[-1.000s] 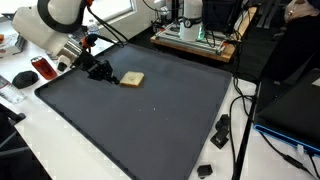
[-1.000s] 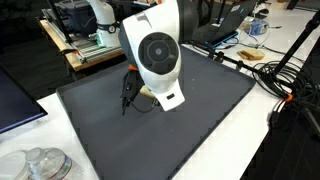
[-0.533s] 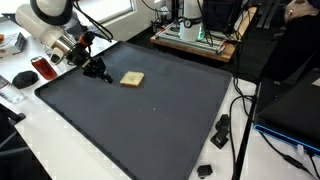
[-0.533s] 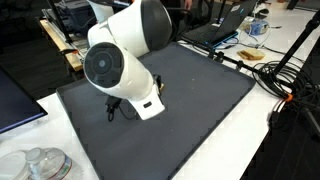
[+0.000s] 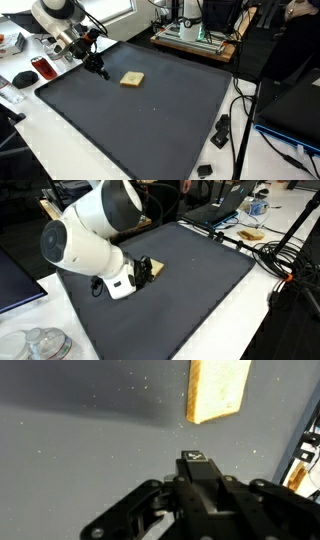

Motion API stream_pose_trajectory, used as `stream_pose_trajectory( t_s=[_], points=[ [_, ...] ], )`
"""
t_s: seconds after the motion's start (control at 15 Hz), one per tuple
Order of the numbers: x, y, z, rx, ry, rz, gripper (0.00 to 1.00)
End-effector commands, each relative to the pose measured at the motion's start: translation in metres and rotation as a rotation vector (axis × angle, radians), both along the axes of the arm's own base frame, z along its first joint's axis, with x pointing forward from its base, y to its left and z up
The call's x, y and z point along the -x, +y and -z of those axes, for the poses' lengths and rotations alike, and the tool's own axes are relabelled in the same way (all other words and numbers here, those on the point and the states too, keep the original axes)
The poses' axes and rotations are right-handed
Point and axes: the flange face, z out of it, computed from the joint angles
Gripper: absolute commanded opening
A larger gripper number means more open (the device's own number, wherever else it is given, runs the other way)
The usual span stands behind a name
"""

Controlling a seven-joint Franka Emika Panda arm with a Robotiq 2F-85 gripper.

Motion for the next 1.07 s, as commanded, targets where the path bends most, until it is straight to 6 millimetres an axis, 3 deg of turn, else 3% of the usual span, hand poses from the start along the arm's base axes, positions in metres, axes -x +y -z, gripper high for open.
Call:
stream_pose_trajectory(
  t_s=[0.0, 0.6, 1.0],
  points=[
    [0.035, 0.004, -0.017, -0.016, -0.022, 0.089, 0.05],
    [0.092, 0.033, -0.032, 0.031, -0.013, 0.265, 0.05],
    [0.121, 0.053, -0.029, 0.017, 0.023, 0.438, 0.05]
  ],
)
